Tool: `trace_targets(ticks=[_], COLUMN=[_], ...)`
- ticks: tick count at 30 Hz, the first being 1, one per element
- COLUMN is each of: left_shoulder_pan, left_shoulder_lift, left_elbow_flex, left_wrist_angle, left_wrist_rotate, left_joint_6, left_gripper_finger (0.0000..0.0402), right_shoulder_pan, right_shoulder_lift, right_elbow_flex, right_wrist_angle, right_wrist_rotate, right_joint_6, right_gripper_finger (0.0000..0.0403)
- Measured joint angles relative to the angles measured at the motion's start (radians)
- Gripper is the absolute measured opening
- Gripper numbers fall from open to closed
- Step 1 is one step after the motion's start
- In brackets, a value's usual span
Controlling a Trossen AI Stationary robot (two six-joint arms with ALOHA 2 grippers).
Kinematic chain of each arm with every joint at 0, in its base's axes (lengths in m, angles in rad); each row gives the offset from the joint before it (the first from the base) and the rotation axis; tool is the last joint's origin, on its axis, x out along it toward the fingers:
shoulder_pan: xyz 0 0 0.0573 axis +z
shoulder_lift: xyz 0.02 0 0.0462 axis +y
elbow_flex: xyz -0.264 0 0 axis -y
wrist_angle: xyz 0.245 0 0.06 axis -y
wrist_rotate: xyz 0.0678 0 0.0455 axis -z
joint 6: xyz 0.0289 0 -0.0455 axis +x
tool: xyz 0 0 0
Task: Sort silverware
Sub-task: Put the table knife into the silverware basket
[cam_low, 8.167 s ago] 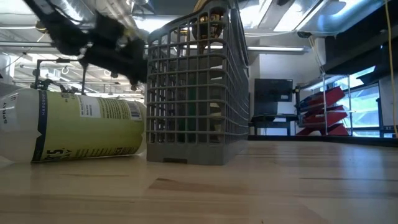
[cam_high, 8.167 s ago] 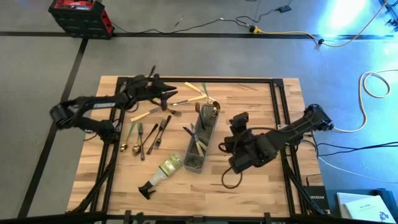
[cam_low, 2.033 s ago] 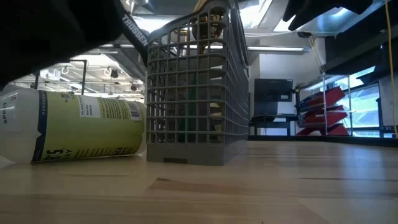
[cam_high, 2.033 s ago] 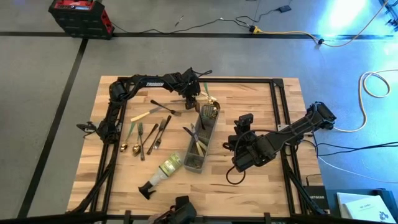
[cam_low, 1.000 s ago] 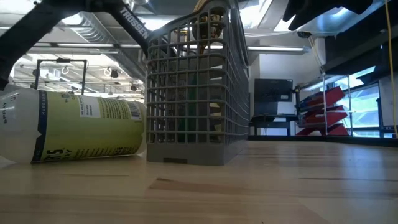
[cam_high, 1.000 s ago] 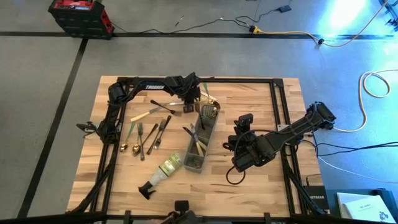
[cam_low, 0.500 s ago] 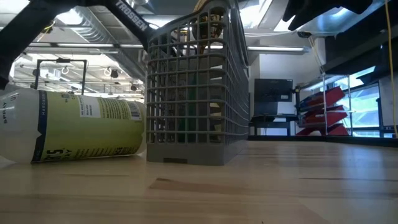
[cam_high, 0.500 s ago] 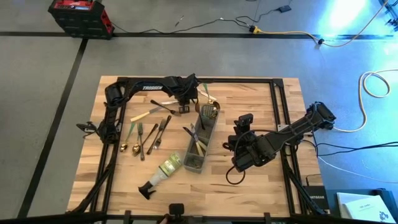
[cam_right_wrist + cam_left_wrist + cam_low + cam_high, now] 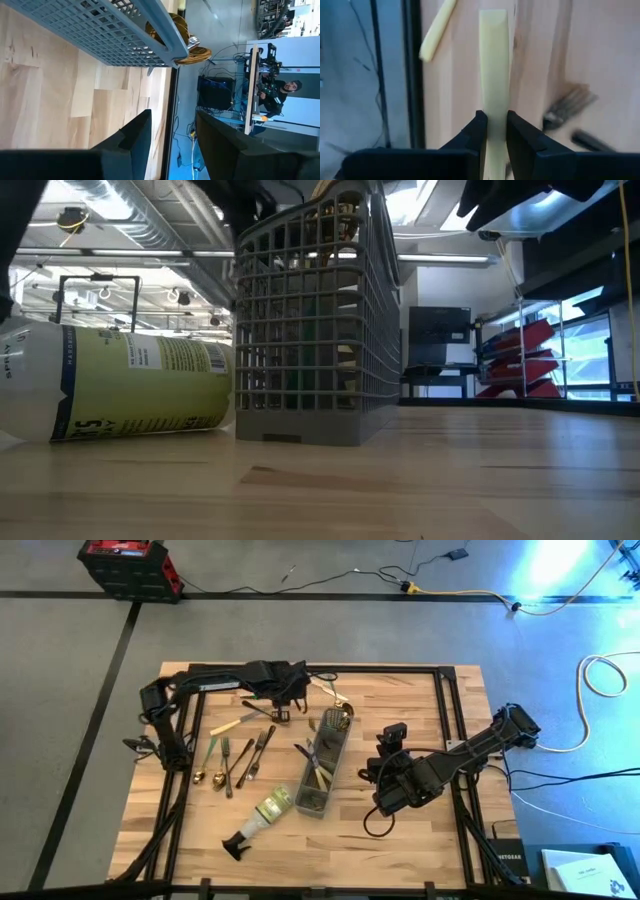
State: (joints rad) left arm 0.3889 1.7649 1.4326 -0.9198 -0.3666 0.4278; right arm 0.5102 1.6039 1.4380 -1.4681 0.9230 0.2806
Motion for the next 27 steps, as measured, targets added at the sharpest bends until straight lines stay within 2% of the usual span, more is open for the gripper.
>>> trace_targets(ticks=[3, 10, 22, 27], left_shoulder_pan=[-0.037, -0.116, -0.221, -0.311], left_shoulder_lift=[-0.056, -0.151, -0.192, -0.194], left_elbow_flex=[0.000, 0.004, 0.083, 0.117], left_wrist_angle=[-0.055, -0.167, -0.340, -0.375], left_wrist_rotate=[-0.024, -0.182, -0.381, -0.432], left_joint_6=[-0.001, -0.065, -0.164, -0.134], left_gripper_finger=[0.0040, 0.0040, 0.0040, 0.0040], right_shoulder_pan=[0.000, 0.000, 0.000, 0.000], right_shoulder_lift=[0.000, 0.000, 0.000, 0.000], right_elbow_flex=[0.000, 0.000, 0.000, 0.000], right_wrist_angle=[0.001, 0.000, 0.000, 0.000], right_wrist_rotate=[-0.001, -0.009, 0.000, 0.001], right_joint_6=[0.001, -0.018, -0.030, -0.051], right_gripper_finger=[0.0136, 0.0136, 0.0136, 0.0136])
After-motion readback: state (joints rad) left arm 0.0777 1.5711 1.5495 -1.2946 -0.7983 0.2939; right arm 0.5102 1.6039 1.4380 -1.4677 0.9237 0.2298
